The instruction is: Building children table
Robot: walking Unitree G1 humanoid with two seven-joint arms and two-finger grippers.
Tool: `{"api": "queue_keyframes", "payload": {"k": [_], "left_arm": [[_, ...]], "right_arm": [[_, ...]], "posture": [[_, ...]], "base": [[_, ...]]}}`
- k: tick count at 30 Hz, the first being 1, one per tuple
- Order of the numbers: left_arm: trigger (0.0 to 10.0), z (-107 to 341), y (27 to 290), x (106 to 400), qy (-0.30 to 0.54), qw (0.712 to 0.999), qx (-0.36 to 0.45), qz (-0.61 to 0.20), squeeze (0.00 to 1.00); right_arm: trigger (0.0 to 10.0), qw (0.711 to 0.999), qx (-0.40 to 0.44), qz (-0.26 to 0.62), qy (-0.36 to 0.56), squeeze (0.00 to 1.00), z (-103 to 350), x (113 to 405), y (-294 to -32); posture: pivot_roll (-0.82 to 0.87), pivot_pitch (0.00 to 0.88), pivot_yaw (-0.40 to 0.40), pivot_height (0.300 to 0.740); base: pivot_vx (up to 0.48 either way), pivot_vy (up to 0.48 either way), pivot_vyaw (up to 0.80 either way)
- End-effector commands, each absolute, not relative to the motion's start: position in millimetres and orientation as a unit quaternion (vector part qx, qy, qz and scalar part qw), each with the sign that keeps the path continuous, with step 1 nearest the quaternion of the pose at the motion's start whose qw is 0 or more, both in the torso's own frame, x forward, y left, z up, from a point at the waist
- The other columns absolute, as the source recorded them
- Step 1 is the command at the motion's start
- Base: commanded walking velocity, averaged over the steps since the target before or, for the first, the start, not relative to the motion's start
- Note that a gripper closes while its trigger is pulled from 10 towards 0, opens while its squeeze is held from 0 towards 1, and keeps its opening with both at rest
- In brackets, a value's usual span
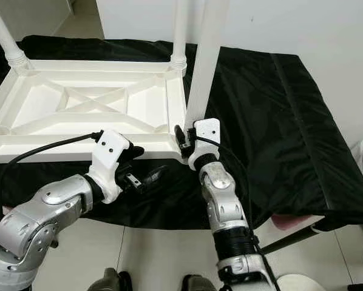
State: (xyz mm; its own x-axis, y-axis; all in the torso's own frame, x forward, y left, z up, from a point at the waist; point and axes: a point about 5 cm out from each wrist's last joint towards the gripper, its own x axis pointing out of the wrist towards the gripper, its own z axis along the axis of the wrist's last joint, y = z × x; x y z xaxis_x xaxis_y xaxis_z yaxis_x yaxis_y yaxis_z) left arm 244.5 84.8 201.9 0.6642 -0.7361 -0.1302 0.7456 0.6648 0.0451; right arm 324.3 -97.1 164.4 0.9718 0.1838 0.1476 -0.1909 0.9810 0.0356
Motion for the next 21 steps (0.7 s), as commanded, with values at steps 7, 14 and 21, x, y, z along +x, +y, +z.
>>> {"api": "queue_keyframes", "payload": {"k": [7,14,21], "left_arm": [[10.0,199.0,81.7,240.9,0.054,0.907,0.046,-0.416,0.0],[10.0,198.9,82.8,240.4,0.056,0.907,0.046,-0.416,0.0],[10.0,199.5,83.6,240.7,0.055,0.907,0.046,-0.414,0.0]], "right_arm": [[10.0,0.998,0.042,-0.039,-0.019,0.0,144.0,311.7,-104.8],[10.0,0.998,0.048,-0.028,-0.04,1.0,153.5,310.1,-105.7],[10.0,0.997,0.038,-0.01,-0.07,1.0,161.1,309.8,-116.0]], "posture": [[-0.08,0.131,-0.004,0.74],[-0.08,0.143,0.009,0.74],[-0.09,0.14,0.008,0.74]], "base": [[0.0,0.0,0.0],[0.0,0.0,0.0],[0.0,0.0,0.0]]}}
